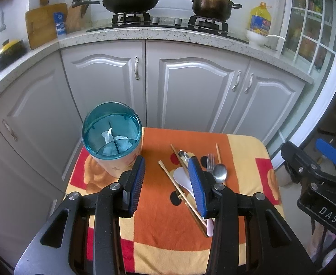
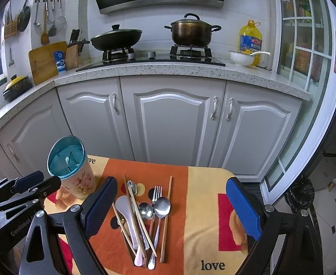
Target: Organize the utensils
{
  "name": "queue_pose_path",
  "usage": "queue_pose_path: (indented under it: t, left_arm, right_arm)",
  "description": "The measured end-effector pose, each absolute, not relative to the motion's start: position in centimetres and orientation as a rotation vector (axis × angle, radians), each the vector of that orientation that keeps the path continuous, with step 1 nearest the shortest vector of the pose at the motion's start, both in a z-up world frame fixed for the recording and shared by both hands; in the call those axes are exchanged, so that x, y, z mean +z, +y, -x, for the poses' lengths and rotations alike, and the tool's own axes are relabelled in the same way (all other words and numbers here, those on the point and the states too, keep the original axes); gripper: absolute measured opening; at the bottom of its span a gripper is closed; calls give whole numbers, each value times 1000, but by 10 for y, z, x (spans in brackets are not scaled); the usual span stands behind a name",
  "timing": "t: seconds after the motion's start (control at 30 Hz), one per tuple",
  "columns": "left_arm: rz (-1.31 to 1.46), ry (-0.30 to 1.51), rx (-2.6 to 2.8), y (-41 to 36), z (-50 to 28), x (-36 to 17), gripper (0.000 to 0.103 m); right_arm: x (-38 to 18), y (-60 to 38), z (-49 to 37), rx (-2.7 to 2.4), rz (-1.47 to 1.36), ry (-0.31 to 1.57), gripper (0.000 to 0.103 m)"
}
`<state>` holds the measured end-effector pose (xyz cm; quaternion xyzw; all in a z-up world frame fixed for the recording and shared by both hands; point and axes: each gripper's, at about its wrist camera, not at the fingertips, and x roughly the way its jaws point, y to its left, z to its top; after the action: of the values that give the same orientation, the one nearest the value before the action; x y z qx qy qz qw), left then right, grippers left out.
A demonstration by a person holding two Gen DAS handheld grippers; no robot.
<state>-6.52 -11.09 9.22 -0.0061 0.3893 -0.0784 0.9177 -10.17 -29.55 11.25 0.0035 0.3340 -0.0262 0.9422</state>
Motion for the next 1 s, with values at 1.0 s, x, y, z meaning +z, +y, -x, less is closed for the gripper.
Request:
queue_pose_path:
  t: [1.0]
  left_arm:
    - [10,801,-166,-113,68,93,38]
  right_arm:
    - [116,-290,100,-42,-10,690,95]
